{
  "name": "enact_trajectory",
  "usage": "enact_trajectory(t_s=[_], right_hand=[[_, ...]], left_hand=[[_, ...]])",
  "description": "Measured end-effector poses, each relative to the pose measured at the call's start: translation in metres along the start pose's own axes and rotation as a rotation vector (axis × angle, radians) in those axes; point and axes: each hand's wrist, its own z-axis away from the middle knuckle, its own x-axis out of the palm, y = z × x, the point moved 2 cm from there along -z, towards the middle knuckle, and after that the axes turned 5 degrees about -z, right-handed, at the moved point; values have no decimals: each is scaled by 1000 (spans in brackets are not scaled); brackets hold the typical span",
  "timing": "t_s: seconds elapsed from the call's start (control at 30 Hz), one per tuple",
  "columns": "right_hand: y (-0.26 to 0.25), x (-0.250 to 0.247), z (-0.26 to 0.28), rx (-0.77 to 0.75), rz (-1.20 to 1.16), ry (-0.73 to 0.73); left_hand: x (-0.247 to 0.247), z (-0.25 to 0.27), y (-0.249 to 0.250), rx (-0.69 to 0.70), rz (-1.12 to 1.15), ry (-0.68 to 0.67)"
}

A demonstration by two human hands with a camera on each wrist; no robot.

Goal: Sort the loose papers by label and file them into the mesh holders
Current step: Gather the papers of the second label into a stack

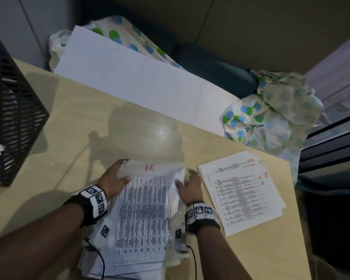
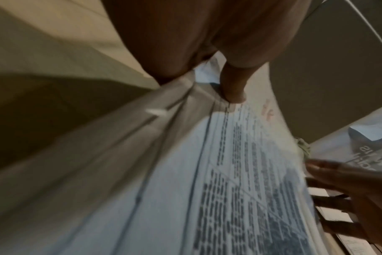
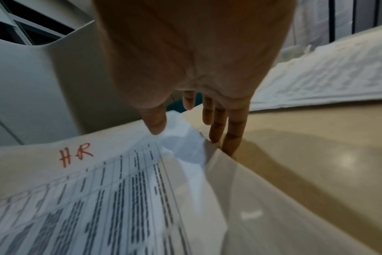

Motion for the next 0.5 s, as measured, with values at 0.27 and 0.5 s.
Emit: enact_trajectory(t_s=[0.27, 0.5], right_hand=[[-32, 17, 4, -111, 320, -187], [-21, 22, 10, -173, 244, -194]], left_hand=[[1, 12, 5, 122, 29, -41], [-2, 13, 1, 92, 38, -23]])
